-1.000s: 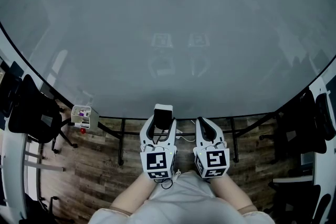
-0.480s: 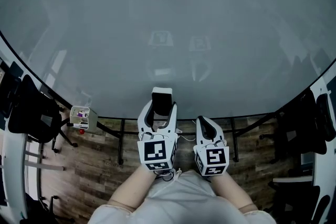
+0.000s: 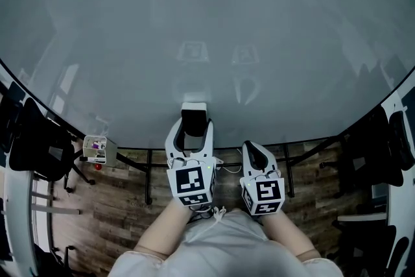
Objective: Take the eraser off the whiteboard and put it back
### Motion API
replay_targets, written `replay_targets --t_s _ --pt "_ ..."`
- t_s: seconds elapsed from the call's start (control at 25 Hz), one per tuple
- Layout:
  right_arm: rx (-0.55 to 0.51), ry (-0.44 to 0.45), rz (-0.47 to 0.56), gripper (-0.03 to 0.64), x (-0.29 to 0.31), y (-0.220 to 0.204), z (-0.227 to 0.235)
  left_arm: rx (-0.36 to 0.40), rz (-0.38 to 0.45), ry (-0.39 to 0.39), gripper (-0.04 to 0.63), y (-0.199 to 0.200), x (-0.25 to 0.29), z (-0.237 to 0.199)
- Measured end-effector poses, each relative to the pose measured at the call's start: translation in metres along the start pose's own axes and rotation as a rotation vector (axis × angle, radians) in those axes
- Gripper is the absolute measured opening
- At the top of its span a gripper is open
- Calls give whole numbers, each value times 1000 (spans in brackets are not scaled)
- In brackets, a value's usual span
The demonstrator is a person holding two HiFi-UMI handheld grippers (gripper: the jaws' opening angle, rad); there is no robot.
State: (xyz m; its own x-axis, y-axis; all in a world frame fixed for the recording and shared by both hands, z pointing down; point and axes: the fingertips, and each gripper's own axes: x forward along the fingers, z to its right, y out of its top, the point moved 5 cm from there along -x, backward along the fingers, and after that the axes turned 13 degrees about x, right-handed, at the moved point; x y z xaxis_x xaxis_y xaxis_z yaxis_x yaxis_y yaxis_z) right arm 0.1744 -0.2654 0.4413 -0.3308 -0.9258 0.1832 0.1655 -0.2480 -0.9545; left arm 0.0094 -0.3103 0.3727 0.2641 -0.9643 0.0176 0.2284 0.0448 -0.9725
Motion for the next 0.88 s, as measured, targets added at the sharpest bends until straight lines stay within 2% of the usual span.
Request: replay_targets --t_s 0.6,0.88 --pt "41 2 12 28 -3 3 5 23 16 -4 259 0 6 6" --pt "40 6 6 29 -6 -1 -1 54 41 -19 288 3 -2 6"
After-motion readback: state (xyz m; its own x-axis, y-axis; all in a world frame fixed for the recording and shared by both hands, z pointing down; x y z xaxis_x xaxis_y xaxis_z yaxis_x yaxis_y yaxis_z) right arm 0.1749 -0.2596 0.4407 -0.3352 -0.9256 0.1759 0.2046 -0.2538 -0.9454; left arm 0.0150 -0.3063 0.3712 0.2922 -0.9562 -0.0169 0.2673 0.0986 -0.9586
